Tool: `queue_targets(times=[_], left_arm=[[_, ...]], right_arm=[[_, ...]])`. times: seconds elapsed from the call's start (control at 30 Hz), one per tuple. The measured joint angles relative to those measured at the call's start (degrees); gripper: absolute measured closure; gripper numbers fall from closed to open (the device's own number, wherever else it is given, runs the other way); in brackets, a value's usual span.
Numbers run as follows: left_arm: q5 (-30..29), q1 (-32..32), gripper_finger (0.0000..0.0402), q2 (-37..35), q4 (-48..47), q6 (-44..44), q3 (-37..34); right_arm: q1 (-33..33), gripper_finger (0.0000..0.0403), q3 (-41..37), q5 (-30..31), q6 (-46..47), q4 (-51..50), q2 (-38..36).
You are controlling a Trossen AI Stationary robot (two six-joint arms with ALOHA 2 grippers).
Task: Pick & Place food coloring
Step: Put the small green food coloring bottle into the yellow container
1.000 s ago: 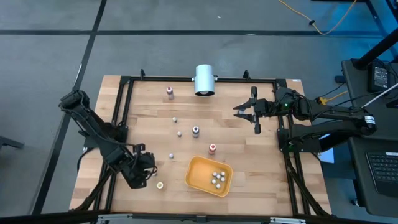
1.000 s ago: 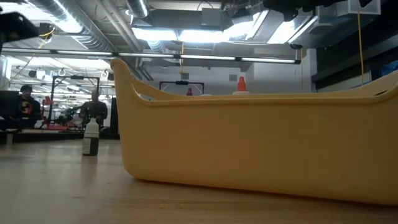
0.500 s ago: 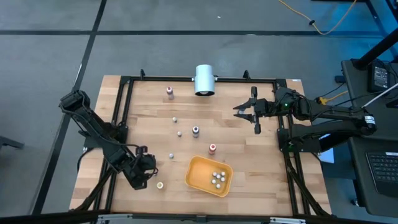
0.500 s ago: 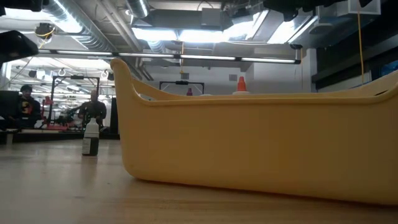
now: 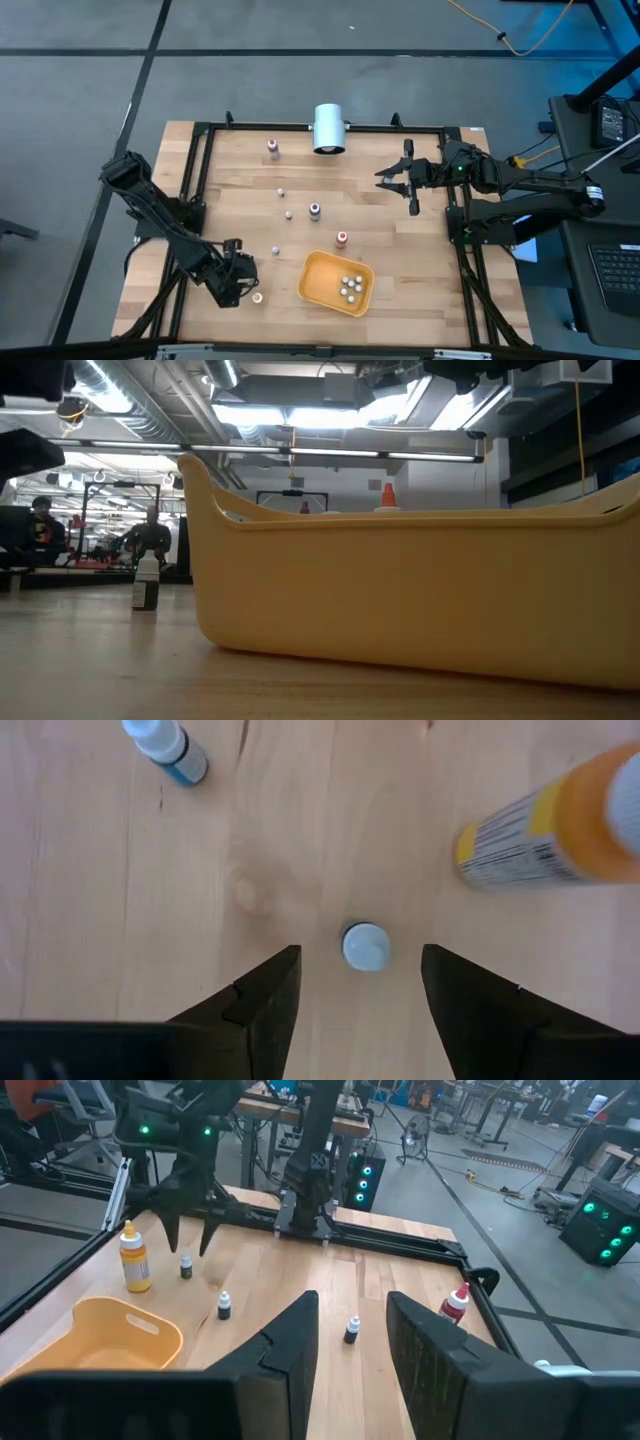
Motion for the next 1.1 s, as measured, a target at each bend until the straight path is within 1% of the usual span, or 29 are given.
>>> queue_targets(times=[0.13, 0.27, 0.4, 0.57, 0.8, 1.1], left_arm=[[0.0, 0.0, 0.0198, 2.0, 0.3, 0.0, 0.0], [0.0, 0.0, 0.0198, 3.5, 3.2, 1.3, 0.0], [0.0, 0.1, 0.0198, 5.1, 4.1, 1.4, 0.0], [0.0, 0.3, 0.0208, 6.1, 4.3, 1.4, 0.0], [-0.1, 1.2, 0.0243, 6.1, 4.3, 1.4, 0.0], [1.4, 2.2, 0.0307, 6.1, 4.1, 1.5, 0.0]], right_arm=[[0.0, 0.0280, 0.0, 0.0, 0.0, 0.0, 0.0], [0.0, 0.0280, 0.0, 0.0, 0.0, 0.0, 0.0], [0.0, 0.0280, 0.0, 0.0, 0.0, 0.0, 0.0], [0.0, 0.0280, 0.0, 0.0, 0.0, 0.0, 0.0], [0.0, 0.0280, 0.0, 0.0, 0.0, 0.0, 0.0], [0.0, 0.0280, 0.0, 0.0, 0.0, 0.0, 0.0]])
